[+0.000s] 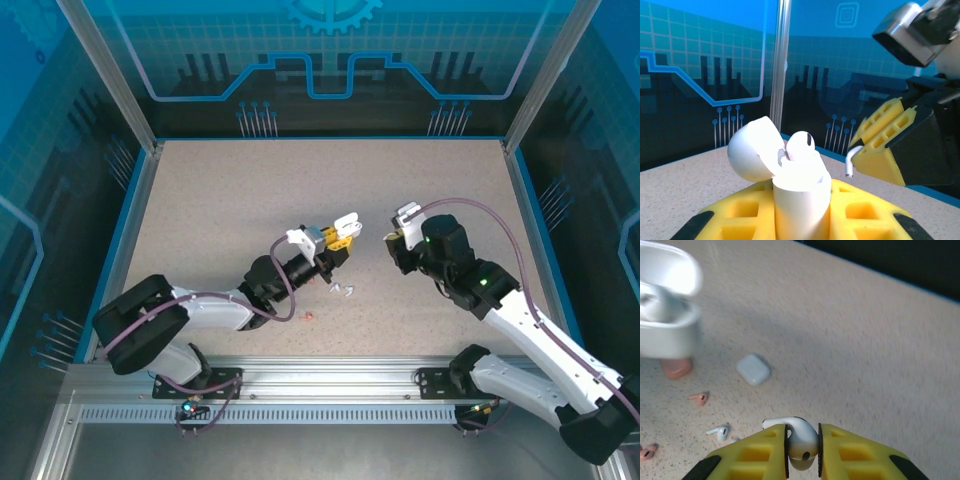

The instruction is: Insert the wireless bluetooth earbuds into the charging case

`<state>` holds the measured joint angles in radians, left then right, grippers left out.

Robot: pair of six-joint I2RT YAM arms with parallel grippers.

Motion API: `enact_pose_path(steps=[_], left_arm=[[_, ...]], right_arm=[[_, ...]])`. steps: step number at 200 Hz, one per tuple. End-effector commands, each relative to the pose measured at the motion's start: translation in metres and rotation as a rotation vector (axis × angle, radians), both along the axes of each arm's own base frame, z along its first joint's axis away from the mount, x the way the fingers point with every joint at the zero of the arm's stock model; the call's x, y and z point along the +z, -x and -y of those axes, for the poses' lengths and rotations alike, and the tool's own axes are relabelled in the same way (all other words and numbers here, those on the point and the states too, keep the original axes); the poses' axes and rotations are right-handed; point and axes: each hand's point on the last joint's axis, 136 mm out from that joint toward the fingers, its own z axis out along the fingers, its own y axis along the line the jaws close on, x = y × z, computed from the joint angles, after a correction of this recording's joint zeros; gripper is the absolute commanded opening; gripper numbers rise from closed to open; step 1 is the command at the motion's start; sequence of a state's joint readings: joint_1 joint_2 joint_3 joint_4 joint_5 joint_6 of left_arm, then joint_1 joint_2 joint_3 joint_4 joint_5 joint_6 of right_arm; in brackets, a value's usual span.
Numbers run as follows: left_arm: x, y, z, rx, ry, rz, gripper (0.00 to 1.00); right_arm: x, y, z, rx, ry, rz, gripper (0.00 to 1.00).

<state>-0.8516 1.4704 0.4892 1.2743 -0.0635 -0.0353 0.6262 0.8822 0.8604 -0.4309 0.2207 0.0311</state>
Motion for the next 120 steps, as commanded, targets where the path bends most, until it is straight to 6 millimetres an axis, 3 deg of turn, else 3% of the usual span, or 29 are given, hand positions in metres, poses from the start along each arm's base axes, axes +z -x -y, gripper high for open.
enact_pose_path(steps=[1, 34, 58, 120], left_arm=[[0.003, 0.010, 0.000, -0.062, 0.023, -0.035, 0.00], [0.007, 0.014, 0.005, -0.112, 0.013, -0.039, 0.00], [0.010, 0.014, 0.009, -0.130, 0.008, -0.037, 0.00], [0.010, 0.015, 0.010, -0.137, 0.013, -0.033, 0.00]], right_arm=[[0.067, 0.000, -0.015, 0.087, 0.001, 0.254, 0.20], [0.102, 0.019, -0.039, 0.207, 0.017, 0.362, 0.20], [0.115, 0.028, -0.051, 0.266, 0.059, 0.405, 0.20], [0.099, 0.026, -0.074, 0.312, 0.241, 0.406, 0.20]])
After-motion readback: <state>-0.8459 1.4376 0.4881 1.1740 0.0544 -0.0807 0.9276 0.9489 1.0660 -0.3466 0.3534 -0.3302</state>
